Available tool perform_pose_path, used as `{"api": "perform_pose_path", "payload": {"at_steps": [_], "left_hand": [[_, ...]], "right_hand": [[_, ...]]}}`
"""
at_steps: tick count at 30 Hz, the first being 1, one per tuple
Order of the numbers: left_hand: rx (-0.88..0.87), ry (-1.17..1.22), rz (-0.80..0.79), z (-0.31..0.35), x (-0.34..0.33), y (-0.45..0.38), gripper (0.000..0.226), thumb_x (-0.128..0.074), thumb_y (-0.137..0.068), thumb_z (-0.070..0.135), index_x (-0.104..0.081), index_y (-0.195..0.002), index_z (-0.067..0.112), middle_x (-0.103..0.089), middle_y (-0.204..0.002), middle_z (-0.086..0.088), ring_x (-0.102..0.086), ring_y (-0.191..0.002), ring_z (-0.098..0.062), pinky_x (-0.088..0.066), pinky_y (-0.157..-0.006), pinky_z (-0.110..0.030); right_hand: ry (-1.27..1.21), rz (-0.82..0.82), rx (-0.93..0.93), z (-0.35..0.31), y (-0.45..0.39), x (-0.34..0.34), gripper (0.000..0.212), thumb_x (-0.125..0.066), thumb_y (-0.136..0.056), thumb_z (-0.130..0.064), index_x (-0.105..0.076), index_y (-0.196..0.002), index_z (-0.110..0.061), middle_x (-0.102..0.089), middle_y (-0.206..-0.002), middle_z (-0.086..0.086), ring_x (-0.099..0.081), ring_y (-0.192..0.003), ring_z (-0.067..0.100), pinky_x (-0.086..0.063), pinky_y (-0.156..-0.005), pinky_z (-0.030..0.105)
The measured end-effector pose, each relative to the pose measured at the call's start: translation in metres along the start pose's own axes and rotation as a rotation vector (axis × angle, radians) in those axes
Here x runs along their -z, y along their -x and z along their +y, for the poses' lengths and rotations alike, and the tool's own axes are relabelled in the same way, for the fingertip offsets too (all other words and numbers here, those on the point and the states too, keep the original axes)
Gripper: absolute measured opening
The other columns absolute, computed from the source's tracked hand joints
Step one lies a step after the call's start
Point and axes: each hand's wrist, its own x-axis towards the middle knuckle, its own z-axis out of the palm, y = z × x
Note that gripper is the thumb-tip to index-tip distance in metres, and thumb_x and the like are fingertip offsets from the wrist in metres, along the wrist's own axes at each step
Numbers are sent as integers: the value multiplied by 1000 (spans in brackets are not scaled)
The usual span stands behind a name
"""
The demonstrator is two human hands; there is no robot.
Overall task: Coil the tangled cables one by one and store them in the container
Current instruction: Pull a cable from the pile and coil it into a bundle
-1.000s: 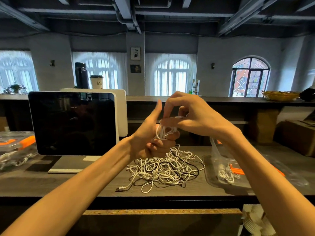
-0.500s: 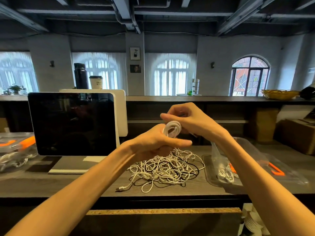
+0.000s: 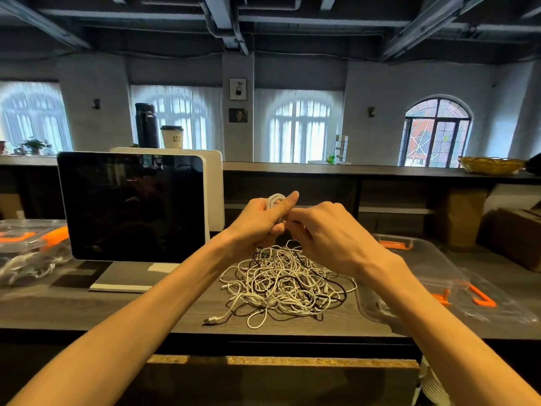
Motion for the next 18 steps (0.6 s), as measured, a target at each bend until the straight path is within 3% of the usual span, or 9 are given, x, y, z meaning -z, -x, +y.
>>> {"api": "perform_pose_path", "payload": {"at_steps": [3, 5, 6, 8, 10, 13, 15, 18], "left_hand": [[-32, -146, 73, -3, -4, -2, 46, -61, -94, 51, -60, -71, 10, -52, -55, -9, -47, -47, -21, -40, -43, -26], [-83, -275, 163, -9, -4, -6, 53, -64, -93, 51, -67, -81, 0, -64, -71, -22, -63, -65, -38, -58, -60, -43], [-109, -321, 195, -11, -4, -7, 53, -65, -92, 50, -68, -86, -2, -66, -77, -24, -66, -71, -39, -59, -67, -49], [-135, -388, 164, -13, 0, -7, 46, -67, -94, 44, -67, -84, -1, -65, -73, -20, -62, -63, -30, -56, -65, -44], [-122, -430, 6, -13, 7, -6, 29, -66, -96, 29, -64, -81, 4, -61, -67, -13, -54, -60, -22, -47, -59, -36], [-18, -189, -219, -9, 12, 1, 13, -56, -101, 12, -61, -91, 6, -65, -66, -1, -49, -50, -10, -37, -49, -19], [-1, -12, -239, -7, 12, 4, 10, -53, -102, 7, -60, -96, 5, -63, -65, -4, -47, -43, -5, -35, -42, -14], [26, -1, -239, -6, 6, 7, 20, -47, -103, 5, -60, -89, 9, -45, -55, -2, -34, -38, -6, -25, -36, -15]], "right_hand": [[3, -24, 47, -5, 3, -2, 22, -50, -105, -27, -68, -97, -17, -70, -77, 3, -61, -60, 21, -54, -59, 40], [-22, -29, 57, -9, 5, -2, 22, -51, -105, -27, -70, -100, -17, -70, -78, 2, -59, -59, 19, -52, -57, 37], [-36, -28, 60, -11, 5, -1, 22, -53, -105, -26, -71, -100, -16, -70, -78, 1, -59, -59, 19, -52, -57, 37], [-62, -39, 52, -14, 4, 4, 20, -56, -103, -22, -74, -101, -15, -73, -82, 2, -63, -64, 18, -54, -61, 37], [-80, -81, 39, -15, 2, 14, 19, -59, -102, -18, -77, -100, -14, -73, -86, 1, -64, -69, 15, -53, -63, 31], [-111, -106, 60, -12, -1, 34, 17, -61, -101, -18, -76, -92, -14, -68, -80, -4, -59, -65, 6, -46, -57, 23], [-123, -98, 84, -12, -3, 41, 15, -64, -99, -19, -76, -90, -16, -68, -79, -6, -59, -66, 5, -45, -57, 22], [-166, -77, 99, -16, -5, 44, 13, -67, -98, -18, -78, -93, -15, -71, -82, -6, -61, -69, 4, -49, -63, 23]]}}
